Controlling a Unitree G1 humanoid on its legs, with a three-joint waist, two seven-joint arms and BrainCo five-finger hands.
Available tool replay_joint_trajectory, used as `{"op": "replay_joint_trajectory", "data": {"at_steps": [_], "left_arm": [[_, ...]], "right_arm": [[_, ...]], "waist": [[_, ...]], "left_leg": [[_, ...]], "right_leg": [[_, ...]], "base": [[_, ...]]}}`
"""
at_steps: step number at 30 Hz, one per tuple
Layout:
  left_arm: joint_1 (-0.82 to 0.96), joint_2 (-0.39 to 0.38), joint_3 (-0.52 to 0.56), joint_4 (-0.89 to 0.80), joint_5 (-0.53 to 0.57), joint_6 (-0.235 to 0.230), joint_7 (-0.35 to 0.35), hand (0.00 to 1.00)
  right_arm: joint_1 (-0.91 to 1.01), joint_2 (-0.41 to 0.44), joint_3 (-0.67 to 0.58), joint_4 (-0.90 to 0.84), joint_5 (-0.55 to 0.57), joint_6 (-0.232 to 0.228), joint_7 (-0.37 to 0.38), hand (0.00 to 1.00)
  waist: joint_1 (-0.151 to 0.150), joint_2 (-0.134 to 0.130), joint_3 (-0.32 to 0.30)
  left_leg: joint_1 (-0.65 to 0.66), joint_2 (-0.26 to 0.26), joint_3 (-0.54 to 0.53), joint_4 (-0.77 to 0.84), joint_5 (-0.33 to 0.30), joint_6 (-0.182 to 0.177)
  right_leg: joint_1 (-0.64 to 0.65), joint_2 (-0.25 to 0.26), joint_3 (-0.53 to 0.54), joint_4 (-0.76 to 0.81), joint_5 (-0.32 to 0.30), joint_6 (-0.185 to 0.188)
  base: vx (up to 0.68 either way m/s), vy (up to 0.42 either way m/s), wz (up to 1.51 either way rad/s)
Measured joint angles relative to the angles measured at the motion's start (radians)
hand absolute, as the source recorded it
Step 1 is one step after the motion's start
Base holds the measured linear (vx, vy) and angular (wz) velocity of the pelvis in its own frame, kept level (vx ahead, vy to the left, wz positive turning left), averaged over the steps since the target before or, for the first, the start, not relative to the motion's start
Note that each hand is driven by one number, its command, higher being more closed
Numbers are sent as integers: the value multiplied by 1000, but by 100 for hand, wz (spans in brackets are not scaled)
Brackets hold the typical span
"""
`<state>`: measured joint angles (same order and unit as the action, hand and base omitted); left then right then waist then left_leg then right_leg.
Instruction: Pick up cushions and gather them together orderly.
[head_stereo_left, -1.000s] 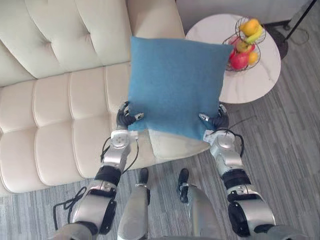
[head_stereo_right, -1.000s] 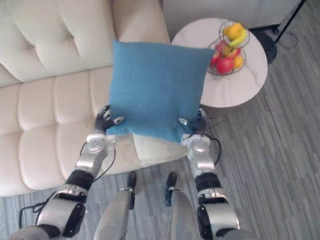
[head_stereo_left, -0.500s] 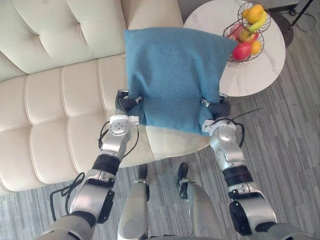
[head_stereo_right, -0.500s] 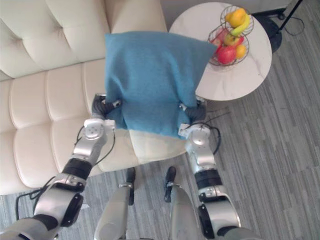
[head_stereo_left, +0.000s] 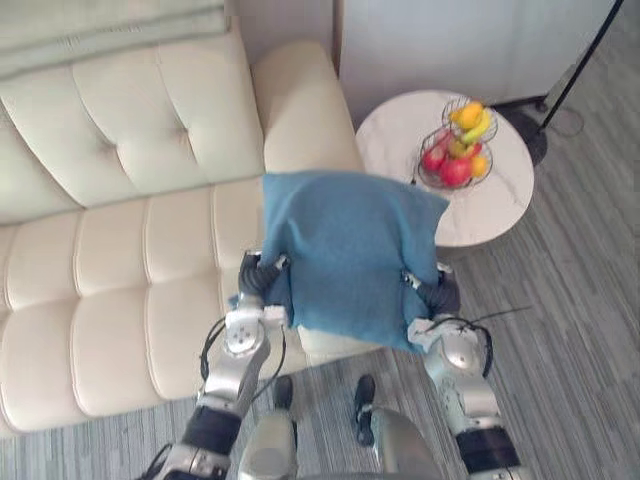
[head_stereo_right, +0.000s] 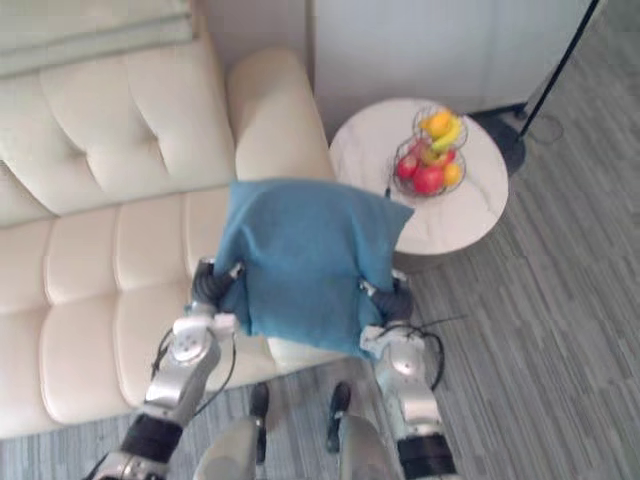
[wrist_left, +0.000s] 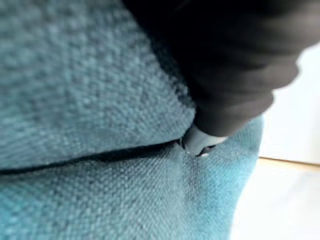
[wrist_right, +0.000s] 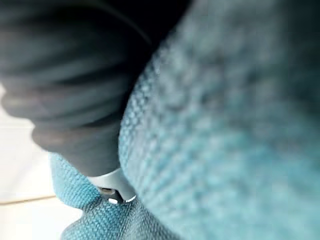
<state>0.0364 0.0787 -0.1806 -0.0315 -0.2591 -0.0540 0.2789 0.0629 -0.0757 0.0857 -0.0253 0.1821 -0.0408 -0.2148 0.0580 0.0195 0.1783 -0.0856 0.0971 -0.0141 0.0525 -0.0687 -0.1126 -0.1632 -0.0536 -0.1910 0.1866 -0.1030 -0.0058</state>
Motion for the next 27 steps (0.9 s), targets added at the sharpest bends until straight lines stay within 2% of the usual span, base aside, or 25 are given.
{"op": "replay_joint_trajectory", "data": {"at_steps": [4,9,11,13,14,16,17,18,19,20,21,22,23,24,25,27], "left_arm": [[99,-23,22,-97,-1,-9,-11,100],[206,-24,37,-198,-13,-48,-23,100],[234,-25,38,-214,-18,-51,-29,100],[234,-26,38,-213,-19,-51,-29,100],[232,-30,38,-213,-20,-51,-28,100],[225,-42,34,-202,-21,-52,-28,100],[212,-53,32,-169,-26,-52,-28,100],[205,-54,29,-148,-31,-52,-28,100],[195,-56,18,-115,-38,-52,-28,100],[182,-58,-4,-83,-40,-53,-28,100],[176,-60,-14,-71,-41,-54,-28,100],[168,-68,-33,-51,-48,-55,-29,100],[153,-65,-56,-27,-50,-62,-30,100],[137,-49,-58,-7,-54,-62,-31,100],[128,-23,-56,15,-57,-65,-30,100],[128,8,-52,38,-58,-64,-30,100]], "right_arm": [[54,14,17,-69,-25,-16,31,100],[142,35,69,-163,-28,-62,59,100],[160,35,80,-165,-30,-76,59,100],[158,33,80,-165,-33,-78,58,100],[156,31,79,-165,-39,-78,53,100],[143,27,72,-151,-64,-81,32,100],[122,17,68,-125,-68,-82,14,100],[110,13,63,-103,-76,-81,8,100],[88,8,44,-60,-85,-81,3,100],[63,-17,26,-19,-99,-81,-7,100],[54,-28,18,-3,-105,-81,-11,100],[41,-50,1,23,-105,-80,-15,100],[22,-50,-18,67,-108,-79,-22,100],[17,-36,-26,96,-112,-72,-22,100],[19,4,-38,127,-127,-62,-21,100],[24,40,-42,135,-147,-49,-21,100]], "waist": [[-2,1,-53],[1,-1,-79],[3,-1,-79],[2,-1,-79],[-2,1,-81],[-2,-7,-81],[-6,-13,-77],[-13,-16,-78],[-26,-24,-85],[-39,-16,-92],[-45,-4,-99],[-48,34,-123],[-56,52,-140],[-60,17,-135],[-59,-16,-140],[-58,-34,-131]], "left_leg": [[50,0,-1,-16,0,0],[87,0,-9,-2,-13,13],[41,-1,-25,92,-63,18],[-42,-2,-25,191,-80,21],[-85,2,-7,214,-102,41],[-153,67,152,294,-138,87],[-175,111,228,355,-143,112],[-174,129,255,371,-140,116],[-165,160,296,384,-137,114],[-146,199,320,367,-131,103],[-137,213,314,346,-119,86],[-108,235,292,282,-59,61],[-88,206,256,224,-54,-114],[-84,165,259,229,-50,-92],[-90,119,253,242,-66,-65],[-88,100,253,291,-100,-28]], "right_leg": [[63,3,0,-35,0,0],[126,3,-10,-57,0,0],[142,-1,-35,-53,-5,8],[121,-13,-71,-35,-6,10],[99,-24,-96,-22,-6,10],[52,-66,-141,3,-5,10],[38,-112,-166,21,-2,15],[43,-137,-182,22,3,23],[47,-180,-198,16,16,46],[69,-215,-222,-10,50,96],[76,-224,-230,-25,64,115],[80,-228,-240,-46,92,151],[91,-260,-242,-71,130,189],[100,-293,-239,-86,154,173],[102,-330,-240,-89,211,162],[104,-358,-222,-52,294,163]], "base": [[91,17,3],[3,9,12],[-106,19,32],[-157,46,51],[-222,108,65],[-184,150,70],[-120,176,69],[-136,276,78],[-86,418,84],[-66,453,79],[-22,529,66],[-5,553,50],[0,584,48],[-11,569,44],[-9,406,30],[-31,463,16]]}}
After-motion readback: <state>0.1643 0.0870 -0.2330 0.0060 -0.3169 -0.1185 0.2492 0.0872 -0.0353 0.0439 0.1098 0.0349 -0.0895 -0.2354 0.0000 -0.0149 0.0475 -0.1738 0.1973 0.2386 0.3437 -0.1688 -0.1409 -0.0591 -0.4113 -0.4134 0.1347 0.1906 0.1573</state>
